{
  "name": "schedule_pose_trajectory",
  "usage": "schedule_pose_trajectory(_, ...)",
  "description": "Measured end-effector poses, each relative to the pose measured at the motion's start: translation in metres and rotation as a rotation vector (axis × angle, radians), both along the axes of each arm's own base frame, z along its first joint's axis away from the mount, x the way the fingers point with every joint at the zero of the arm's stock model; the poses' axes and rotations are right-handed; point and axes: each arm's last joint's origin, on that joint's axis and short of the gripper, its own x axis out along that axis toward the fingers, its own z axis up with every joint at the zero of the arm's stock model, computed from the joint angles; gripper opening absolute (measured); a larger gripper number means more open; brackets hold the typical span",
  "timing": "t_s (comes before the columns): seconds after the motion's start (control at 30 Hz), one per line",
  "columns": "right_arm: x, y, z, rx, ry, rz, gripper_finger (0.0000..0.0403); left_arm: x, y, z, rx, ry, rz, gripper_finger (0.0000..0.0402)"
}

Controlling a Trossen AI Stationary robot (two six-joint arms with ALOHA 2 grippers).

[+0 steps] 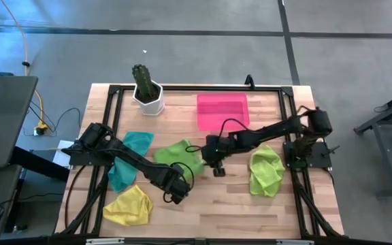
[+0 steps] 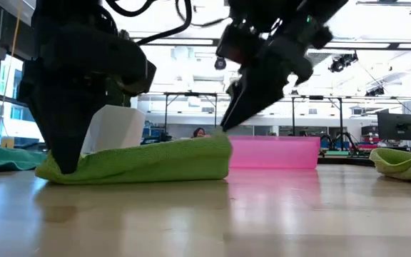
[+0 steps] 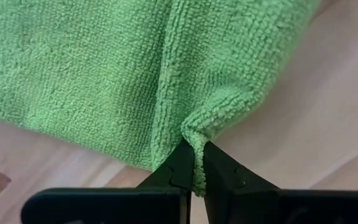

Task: Roll microfiber towels into tight, uniform cylinder then place into a basket
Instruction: Roll the green microfiber cloth

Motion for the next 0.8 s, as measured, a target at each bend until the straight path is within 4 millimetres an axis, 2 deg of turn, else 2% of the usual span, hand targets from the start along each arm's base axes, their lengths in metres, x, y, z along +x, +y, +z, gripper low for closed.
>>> schedule_pose_trajectory(0.17,0.001,0.035,-0.001,-0.077,-0.083,0.204,0.0132,0.000,0.000,0.000,0.000,-0.002,0.001,0.0010)
schedule_pose_trajectory(0.37,0.008,0.064,-0.020,-0.172,-0.149,0.290,0.0123,0.000,0.000,0.000,-0.004,-0.003,0.000,0.0010)
schedule_pose_trajectory(0.47,0.008,0.068,-0.028,-0.236,-0.140,0.254,0.0117,0.001,0.000,0.000,-0.012,-0.001,-0.008,0.0010)
schedule_pose_trajectory(0.63,0.009,0.063,-0.034,-0.382,-0.111,0.148,0.0113,0.001,0.000,0.000,-0.013,-0.002,-0.008,0.0010)
schedule_pose_trajectory(0.8,0.006,0.064,-0.038,-0.355,-0.081,0.237,0.0131,0.001,0.000,0.000,-0.016,-0.001,-0.008,0.0010)
